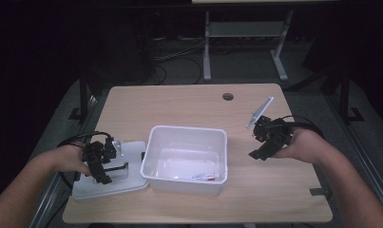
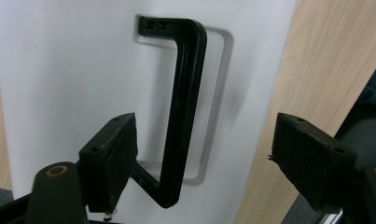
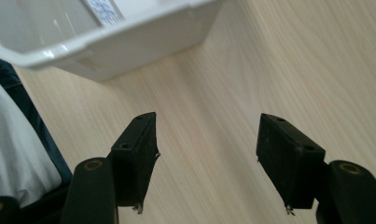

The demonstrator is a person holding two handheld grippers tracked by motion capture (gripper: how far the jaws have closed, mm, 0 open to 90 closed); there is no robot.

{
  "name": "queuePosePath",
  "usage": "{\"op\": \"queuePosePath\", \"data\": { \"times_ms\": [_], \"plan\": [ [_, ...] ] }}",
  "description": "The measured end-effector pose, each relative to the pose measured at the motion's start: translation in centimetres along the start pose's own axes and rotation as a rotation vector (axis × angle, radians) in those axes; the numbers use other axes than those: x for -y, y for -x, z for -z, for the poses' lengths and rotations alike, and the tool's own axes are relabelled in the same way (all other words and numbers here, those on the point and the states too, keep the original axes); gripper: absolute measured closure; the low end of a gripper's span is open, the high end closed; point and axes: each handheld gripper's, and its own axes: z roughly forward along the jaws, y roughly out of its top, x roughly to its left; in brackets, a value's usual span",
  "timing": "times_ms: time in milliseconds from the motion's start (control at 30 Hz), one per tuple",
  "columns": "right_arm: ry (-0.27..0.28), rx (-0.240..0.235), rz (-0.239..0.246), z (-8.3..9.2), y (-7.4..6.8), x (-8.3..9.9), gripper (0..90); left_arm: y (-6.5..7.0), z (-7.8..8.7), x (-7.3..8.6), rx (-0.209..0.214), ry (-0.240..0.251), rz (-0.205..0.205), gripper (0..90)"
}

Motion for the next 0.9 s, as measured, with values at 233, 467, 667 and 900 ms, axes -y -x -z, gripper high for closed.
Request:
{"op": "queuePosePath", "data": {
  "times_ms": [233,467,667,900],
  "plan": [
    [0.011,0.007,-0.074,-0.9,0.9,3.1,38.2,0.1,-0.3,0.1,-0.010,0.008,0.006,26.0],
    [0.031,-0.003,-0.130,-1.6,1.1,5.3,37.3,0.2,-0.4,0.1,-0.019,0.008,0.007,27.4],
    [0.043,-0.008,-0.170,-2.3,1.2,6.6,35.4,0.2,-0.6,0.1,-0.037,0.017,0.008,32.3],
    [0.045,-0.005,-0.199,-3.2,1.3,7.9,30.8,0.3,-0.6,0.2,-0.052,0.021,0.006,38.6]
  ]
}}
